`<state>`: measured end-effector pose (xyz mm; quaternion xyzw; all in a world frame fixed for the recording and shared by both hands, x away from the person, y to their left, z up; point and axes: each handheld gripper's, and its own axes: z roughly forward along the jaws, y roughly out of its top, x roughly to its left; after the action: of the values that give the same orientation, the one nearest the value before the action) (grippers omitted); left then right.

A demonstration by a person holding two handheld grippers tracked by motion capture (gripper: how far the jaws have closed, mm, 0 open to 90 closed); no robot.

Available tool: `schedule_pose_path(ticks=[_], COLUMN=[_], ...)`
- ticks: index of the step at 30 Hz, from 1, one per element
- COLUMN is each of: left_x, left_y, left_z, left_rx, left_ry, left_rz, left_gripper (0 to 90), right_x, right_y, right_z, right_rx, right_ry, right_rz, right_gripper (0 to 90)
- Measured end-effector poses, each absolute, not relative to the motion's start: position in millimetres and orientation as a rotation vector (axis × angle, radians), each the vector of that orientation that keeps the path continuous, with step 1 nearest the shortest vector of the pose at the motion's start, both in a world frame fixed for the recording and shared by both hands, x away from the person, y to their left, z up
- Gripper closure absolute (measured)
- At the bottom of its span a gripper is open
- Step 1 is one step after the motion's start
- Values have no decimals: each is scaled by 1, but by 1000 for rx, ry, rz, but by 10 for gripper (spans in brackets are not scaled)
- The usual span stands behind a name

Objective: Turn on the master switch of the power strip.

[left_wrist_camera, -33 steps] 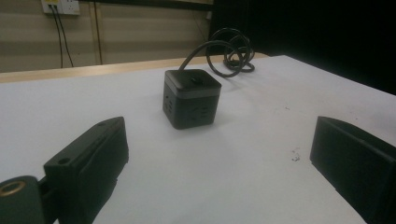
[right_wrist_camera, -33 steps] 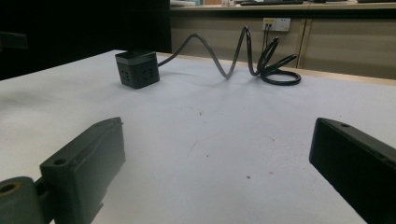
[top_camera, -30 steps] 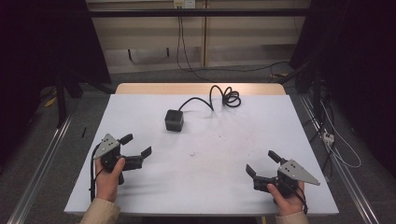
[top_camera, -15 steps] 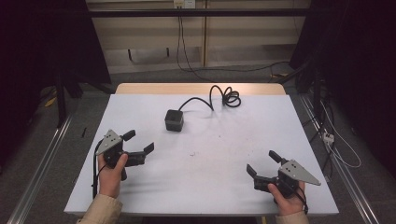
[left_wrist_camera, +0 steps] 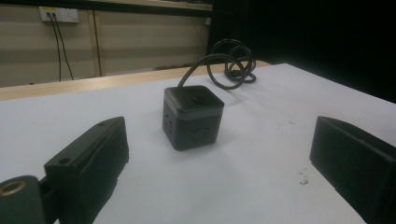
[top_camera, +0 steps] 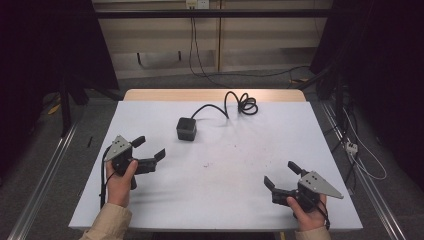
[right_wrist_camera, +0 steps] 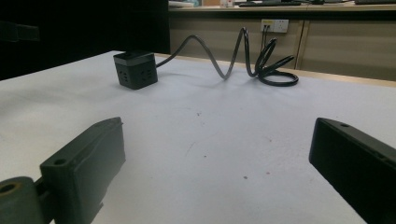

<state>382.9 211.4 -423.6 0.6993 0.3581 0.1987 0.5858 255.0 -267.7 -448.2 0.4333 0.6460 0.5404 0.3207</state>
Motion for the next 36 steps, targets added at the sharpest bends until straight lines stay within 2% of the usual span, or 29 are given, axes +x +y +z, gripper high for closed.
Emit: schedule_pose_path(ticks=[36], left_x=[405], left_y=[191], left_z=[-423], left_rx=[1666], left_ry=[836], left_rz=[441], left_gripper=[56], right_x=[255], right_y=[-270], right_z=[-448], right_rx=[1131], right_ry=[1695], right_rz=[1422], right_gripper=[31])
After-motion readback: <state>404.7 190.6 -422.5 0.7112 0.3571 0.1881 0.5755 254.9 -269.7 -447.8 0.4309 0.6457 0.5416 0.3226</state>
